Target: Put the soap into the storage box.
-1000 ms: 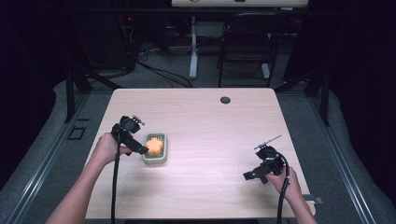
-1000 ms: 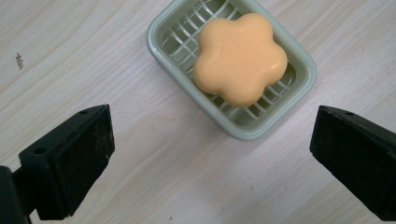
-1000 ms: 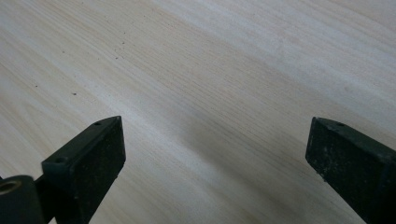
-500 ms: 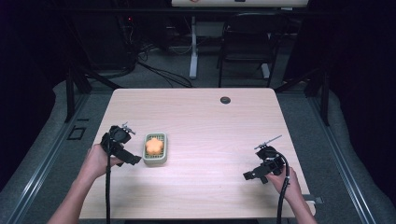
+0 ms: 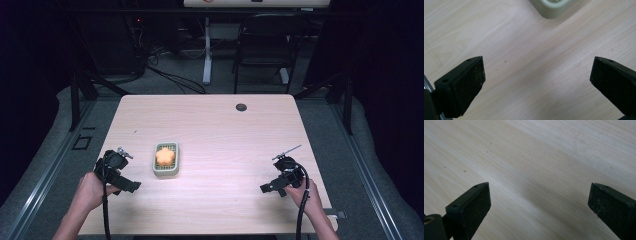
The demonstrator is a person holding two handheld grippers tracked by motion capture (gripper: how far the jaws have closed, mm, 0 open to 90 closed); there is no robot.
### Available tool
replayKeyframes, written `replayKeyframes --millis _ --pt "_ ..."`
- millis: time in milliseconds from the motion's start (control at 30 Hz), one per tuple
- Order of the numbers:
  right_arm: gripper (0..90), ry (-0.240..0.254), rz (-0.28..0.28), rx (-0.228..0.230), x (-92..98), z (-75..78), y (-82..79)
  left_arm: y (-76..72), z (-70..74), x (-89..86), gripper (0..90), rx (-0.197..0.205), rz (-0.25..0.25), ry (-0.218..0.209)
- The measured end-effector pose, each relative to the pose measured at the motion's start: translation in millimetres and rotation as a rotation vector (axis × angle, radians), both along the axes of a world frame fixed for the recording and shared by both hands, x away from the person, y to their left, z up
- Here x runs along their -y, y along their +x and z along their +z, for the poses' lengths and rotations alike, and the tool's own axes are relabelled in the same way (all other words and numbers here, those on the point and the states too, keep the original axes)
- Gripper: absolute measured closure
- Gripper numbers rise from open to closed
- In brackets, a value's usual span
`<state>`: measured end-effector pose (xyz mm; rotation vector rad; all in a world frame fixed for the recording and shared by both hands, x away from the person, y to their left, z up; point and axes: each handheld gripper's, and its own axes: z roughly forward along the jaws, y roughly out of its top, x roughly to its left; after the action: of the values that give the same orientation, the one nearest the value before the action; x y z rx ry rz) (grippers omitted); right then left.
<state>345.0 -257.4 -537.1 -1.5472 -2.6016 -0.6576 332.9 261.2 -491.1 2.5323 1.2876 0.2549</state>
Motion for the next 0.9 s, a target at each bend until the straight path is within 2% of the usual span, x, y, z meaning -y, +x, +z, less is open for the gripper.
replayKeyframes --millis 133,267,300,467,500,600,733,900 --pt "4.0 -0.008 -0.001 -0.002 0.9 0.1 -0.1 -6.0 -5.9 -2.7 0.1 -0.016 0.006 0.013" --pt "4.0 -0.005 0.002 -0.002 0.0 -0.2 -0.2 -11.7 -11.4 -5.0 0.1 -0.025 0.012 0.006" --pt "4.0 0.025 -0.033 0.019 -2.1 -2.8 -2.0 -12.9 -12.3 -5.0 0.1 -0.028 0.012 0.009" --pt "4.0 0.025 -0.036 0.022 -2.6 -3.1 -2.4 -18.1 -16.5 -7.8 0.1 -0.031 0.02 0.005" --pt "4.0 0.002 -0.014 0.009 -1.5 -1.4 -1.3 -18.9 -17.6 -8.0 0.1 -0.03 0.024 0.001" --pt "4.1 -0.02 0.016 -0.007 -0.1 0.3 0.3 -21.5 -21.4 -9.4 0.1 -0.037 0.028 -0.008" --pt "4.3 -0.019 0.003 0.001 -1.7 -0.4 -0.4 -26.0 -27.7 -14.2 0.1 -0.041 0.041 -0.023" --pt "4.5 -0.025 -0.001 0.007 -2.7 0.3 -1.2 -28.6 -32.1 -17.7 0.1 -0.031 0.055 -0.02"
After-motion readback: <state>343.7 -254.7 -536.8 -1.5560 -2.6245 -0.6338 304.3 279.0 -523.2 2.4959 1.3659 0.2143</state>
